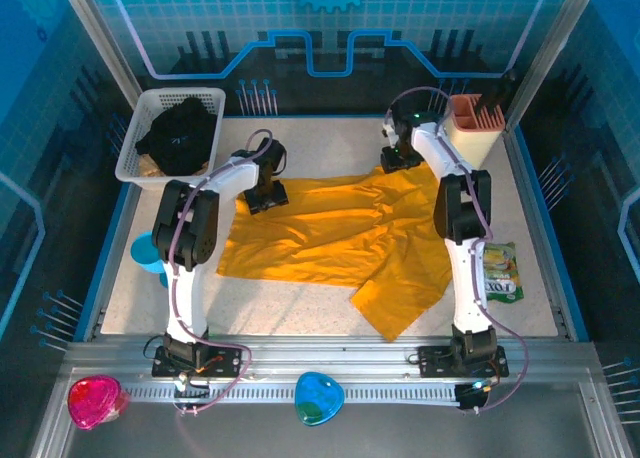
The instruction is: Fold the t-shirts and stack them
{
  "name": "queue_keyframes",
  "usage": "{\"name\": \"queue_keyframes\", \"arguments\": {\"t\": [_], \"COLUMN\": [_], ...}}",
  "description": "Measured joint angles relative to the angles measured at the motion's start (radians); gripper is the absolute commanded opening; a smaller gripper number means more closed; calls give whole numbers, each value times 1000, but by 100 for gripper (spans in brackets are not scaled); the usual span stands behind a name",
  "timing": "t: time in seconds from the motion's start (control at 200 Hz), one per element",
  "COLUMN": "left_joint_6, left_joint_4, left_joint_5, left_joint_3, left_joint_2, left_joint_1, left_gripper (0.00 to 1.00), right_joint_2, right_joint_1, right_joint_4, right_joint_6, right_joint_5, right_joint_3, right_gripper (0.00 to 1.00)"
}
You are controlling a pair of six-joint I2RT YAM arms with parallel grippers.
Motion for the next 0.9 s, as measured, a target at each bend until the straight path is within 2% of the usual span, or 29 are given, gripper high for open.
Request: {"name": "queue_keyframes", "arguments": {"t": [0.11,0.16,0.22,0.265,0.34,0.435,0.666,0.761,0.821,0.901], "left_joint_6": [0,0,-1,-2,-7,-7,-8,-8,-8,-8], "left_joint_4": [14,35,63,91,112,121,121,129,135,138], "left_joint_5": [11,25,32,28,46,49,51,51,51,51], "left_joint_3": [-2,-16,-52,-81,-130,-179,-230,-245,-256,-264], "left_joint_2": [2,2,-1,-23,-60,-92,-130,-138,-145,-150], "left_joint_1": [-9,-15,-27,-33,-43,-57,-61,-61,-61,-61], "left_gripper": [56,56,56,56,56,56,56,56,56,56], "right_joint_2": [52,71,91,103,86,16,-282,-441,-530,-614], "right_joint_1": [21,27,36,42,49,58,96,127,152,185], "right_joint_4": [-20,-23,-30,-35,-16,47,137,198,235,281], "right_joint_6": [1,3,7,16,34,54,111,151,188,240], "right_joint_5": [0,0,-3,-3,-1,-1,20,43,61,73], "right_joint_3": [64,80,81,79,48,-81,-441,-585,-683,-816], "right_gripper": [49,44,23,0,0,0,0,21,26,28]}}
